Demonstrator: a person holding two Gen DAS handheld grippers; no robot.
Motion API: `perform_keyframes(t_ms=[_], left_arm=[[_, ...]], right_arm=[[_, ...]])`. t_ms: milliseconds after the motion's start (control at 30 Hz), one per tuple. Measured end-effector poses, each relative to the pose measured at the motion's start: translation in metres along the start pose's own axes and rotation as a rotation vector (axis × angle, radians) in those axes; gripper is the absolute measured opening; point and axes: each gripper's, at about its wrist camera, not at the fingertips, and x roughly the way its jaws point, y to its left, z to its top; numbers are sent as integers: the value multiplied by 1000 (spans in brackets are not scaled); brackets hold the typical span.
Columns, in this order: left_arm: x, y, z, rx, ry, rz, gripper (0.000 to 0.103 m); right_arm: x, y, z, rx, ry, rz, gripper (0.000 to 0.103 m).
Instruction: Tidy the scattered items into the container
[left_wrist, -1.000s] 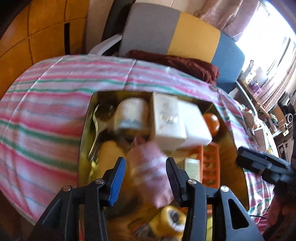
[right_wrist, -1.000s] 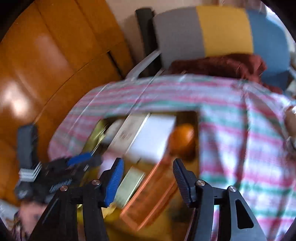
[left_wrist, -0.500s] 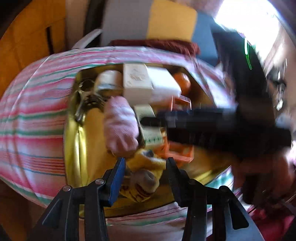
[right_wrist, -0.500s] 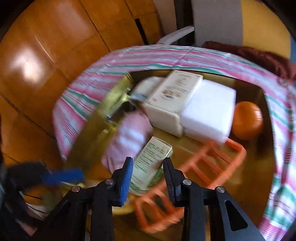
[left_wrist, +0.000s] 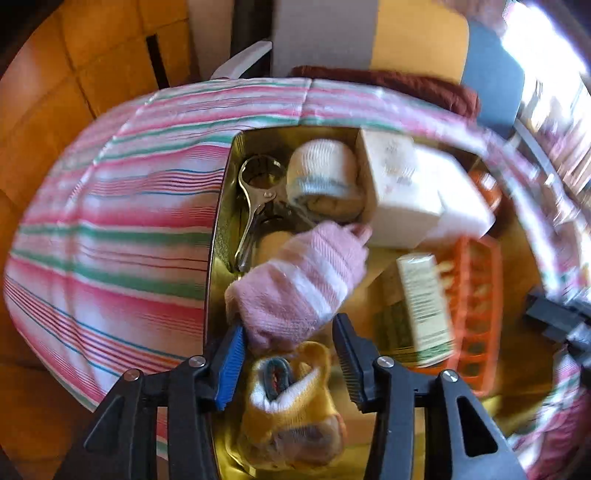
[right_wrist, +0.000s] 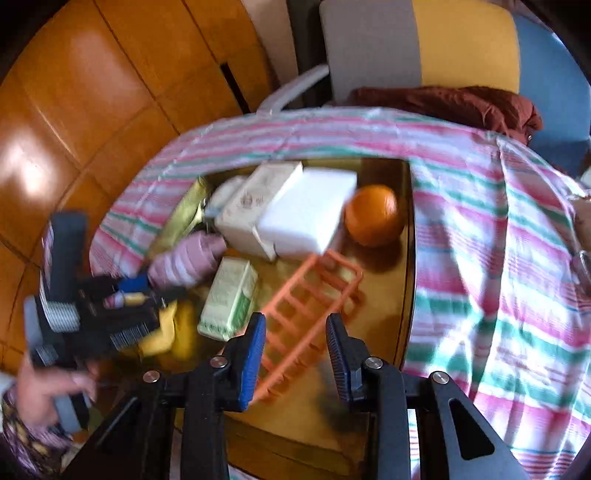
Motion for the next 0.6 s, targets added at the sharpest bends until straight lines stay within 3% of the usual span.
perform_keyframes(t_ms=[200, 333, 433, 600], left_arm=[[-41, 3, -12, 15, -78, -76, 49], [-44, -14, -23, 103, -55, -146, 48], [-29, -20, -22, 118, -24, -130, 48], [-23, -13, -20, 50, -31, -95, 49]], right_arm=[[8, 10, -17, -116, 79, -39, 34], [24, 12, -17, -144, 133, -69, 30], [33, 19, -9, -151, 142, -14, 30], [49, 31, 0, -154, 118, 53, 29]])
